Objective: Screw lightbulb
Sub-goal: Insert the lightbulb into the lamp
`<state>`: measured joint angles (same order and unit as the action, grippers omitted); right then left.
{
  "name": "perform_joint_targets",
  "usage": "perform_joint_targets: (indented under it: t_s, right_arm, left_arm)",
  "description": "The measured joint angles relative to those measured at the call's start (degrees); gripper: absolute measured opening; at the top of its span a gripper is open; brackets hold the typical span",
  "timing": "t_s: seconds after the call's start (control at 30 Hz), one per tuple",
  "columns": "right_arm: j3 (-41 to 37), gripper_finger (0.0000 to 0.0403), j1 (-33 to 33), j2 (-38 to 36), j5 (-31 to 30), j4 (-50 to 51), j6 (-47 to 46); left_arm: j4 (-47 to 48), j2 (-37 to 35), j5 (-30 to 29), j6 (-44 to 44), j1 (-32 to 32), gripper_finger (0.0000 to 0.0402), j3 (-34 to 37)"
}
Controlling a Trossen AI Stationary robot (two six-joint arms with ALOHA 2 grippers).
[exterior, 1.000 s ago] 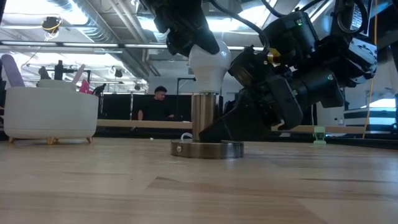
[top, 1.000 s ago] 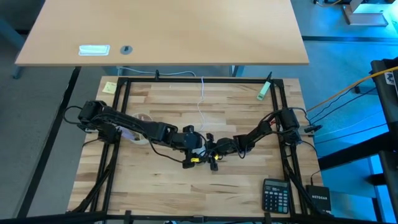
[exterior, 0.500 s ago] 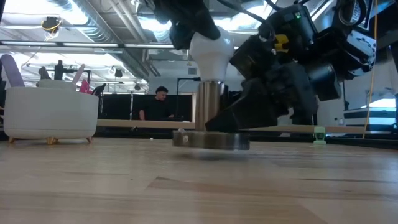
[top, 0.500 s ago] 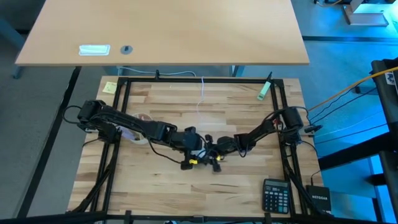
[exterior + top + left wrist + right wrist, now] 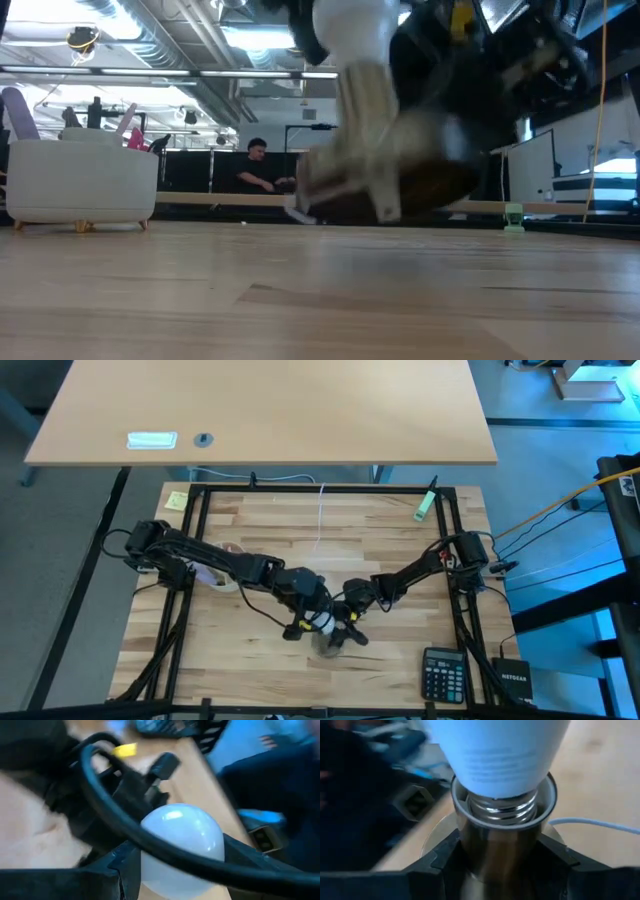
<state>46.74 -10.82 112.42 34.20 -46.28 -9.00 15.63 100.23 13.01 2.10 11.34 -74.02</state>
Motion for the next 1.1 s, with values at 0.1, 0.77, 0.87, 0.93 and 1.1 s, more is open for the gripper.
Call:
perform_joint_targets:
  t_s: [0.1, 0.77, 0.87, 0.93, 1.1]
  right_arm:
    - [1.36, 0.0181, -0.07, -0.59, 5.02, 1.68, -1.79]
    - [8.65, 0.0181, -0.03, -1.6, 31.78, 0.75, -7.41]
    - [9.4, 0.0181, -0.03, -1.6, 33.56, 0.27, -6.23]
    - [9.4, 0.0181, -0.01, -1.62, 33.5, 0.28, -5.83]
    - [9.3, 0.0181, -0.01, -2.96, 31.15, 4.4, -5.68]
  left_arm:
    - [-1.03, -0.29, 3.55, -1.09, -0.4, 0.021, -0.05]
    - [-12.87, -0.73, 11.98, -14.08, -0.53, 0.021, -0.08]
    - [-14.08, -0.8, 12.32, -14.95, -0.53, 0.021, -0.09]
    - [-14.33, -0.79, 12.33, -14.33, -0.53, 0.021, -0.07]
    - [-13.93, -1.08, 12.31, -9.84, -0.53, 0.021, -0.01]
